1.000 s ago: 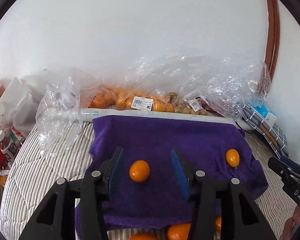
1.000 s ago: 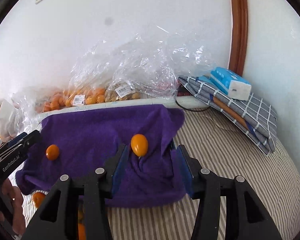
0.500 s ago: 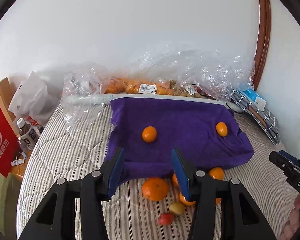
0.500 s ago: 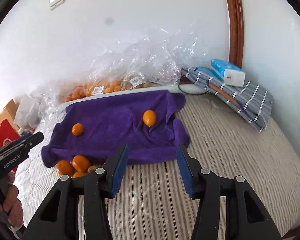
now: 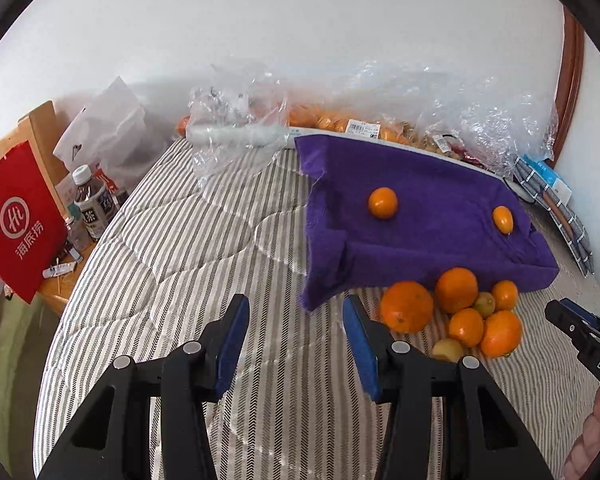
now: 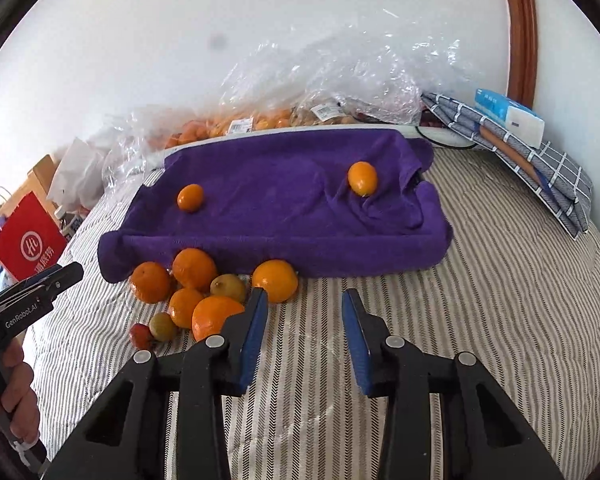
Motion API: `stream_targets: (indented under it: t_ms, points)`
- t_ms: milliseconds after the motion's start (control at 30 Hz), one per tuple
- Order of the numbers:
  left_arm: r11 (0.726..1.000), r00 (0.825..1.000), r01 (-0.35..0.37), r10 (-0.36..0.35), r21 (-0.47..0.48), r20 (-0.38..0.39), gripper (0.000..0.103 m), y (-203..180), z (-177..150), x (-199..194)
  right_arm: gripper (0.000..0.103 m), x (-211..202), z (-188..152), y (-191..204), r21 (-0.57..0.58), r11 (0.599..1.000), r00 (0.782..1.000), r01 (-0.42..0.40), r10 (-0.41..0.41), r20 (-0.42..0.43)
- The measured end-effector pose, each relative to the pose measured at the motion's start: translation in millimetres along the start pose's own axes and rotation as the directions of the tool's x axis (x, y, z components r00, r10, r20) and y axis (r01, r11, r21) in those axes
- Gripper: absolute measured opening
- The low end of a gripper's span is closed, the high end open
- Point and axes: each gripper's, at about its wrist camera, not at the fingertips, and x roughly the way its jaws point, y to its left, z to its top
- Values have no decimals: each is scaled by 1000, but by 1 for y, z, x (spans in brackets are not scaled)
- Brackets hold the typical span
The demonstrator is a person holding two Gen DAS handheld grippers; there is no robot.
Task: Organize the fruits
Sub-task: 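Withdraw both open tools back toward the fruit cluster, then grasp a round orange with the right tool while the left tool grasps a large orange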
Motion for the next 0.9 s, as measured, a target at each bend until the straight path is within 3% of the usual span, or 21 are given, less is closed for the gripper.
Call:
stream_targets:
  t_ms: [67, 433, 900]
  points:
    - [1000, 1000, -1, 1, -7, -21, 46, 5, -4, 8, 31, 11, 0, 6, -4, 1000, 1000, -13, 13, -24]
    - [995, 995, 82, -85, -51, -52, 46, 13, -7, 23, 30, 51, 17, 16, 35, 997, 993, -73, 76, -88]
    - [991, 990, 123, -126, -49, -64, 46, 8, -6, 26, 34, 62, 16, 12, 45, 991, 988, -124, 128, -90]
